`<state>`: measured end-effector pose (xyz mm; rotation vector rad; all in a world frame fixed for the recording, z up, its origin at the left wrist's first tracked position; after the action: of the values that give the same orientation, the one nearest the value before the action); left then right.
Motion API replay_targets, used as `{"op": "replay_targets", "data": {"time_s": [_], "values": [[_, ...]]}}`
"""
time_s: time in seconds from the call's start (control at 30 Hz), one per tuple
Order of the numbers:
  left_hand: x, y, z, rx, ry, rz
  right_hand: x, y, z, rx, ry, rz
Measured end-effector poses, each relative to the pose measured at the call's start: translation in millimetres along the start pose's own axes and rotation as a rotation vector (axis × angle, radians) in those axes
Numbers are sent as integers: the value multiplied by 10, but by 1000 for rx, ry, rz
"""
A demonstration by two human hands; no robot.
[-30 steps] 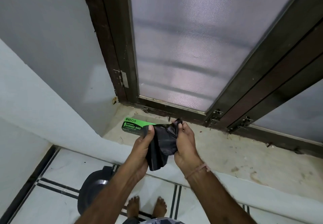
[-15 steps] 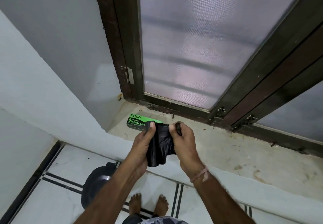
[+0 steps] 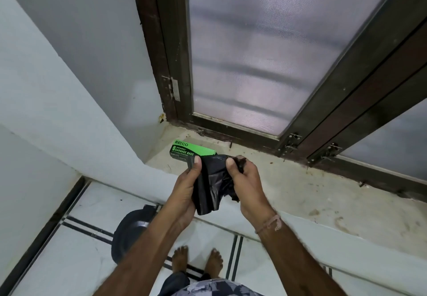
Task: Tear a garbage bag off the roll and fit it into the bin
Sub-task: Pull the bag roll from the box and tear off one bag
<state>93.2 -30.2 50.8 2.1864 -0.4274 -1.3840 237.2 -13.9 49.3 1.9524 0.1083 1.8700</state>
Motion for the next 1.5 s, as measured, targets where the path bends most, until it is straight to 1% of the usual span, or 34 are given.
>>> {"op": "replay_targets", "data": {"time_s": [0.1,0.17,0.23,0.3,0.33,0.37,0.5,0.67,0.73,0.8,0.87,0.93,1.13,1.23,1.33,1.4,1.5], "values": [[24,31,8,-9,-1,11,18,12,-1,-53,-6,-4],[49,56,0,-7,-12,0,56,62,-22,-50,-23,-58],[60,72,3,8,-17,-7,90,111,-28,20,-60,-74],[46,88,4,27,-18,-12,101,139,-43,113,-1,-37],[34,95,7,32,-14,-15,80,142,-49,133,37,-7],[24,99,11,36,-8,-16,55,135,-57,124,67,14],[-49,103,75,49,-7,-7,9,108,-95,-31,65,12],[-130,108,203,46,-30,4,108,145,-212,-67,75,8],[-156,116,245,52,-40,10,150,203,-276,-31,48,-30],[-178,123,295,70,-42,13,141,230,-332,60,42,-60],[-196,127,331,88,-27,15,102,243,-364,119,72,-35],[-209,126,377,95,-24,18,61,231,-401,79,97,-20],[-282,149,469,91,-34,32,32,249,-430,-62,74,-13],[-328,164,505,99,-20,51,86,271,-472,-85,38,-4],[-358,162,548,107,-47,30,143,336,-557,-51,2,-10],[-381,172,579,115,-56,25,163,385,-605,7,23,-32],[-405,188,625,137,-52,4,183,469,-684,91,39,-4]]}}
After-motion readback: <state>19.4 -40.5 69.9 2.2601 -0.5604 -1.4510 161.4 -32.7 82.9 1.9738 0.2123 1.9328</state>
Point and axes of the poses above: each hand's wrist, its own y-axis away from the middle knuckle, its own z-axis out of the back of the hand, x = y × z, the point moved 2 cm from there along -y, towards the middle knuckle, and after that the axes turned 7 degrees about -x, right-handed, at the moved point
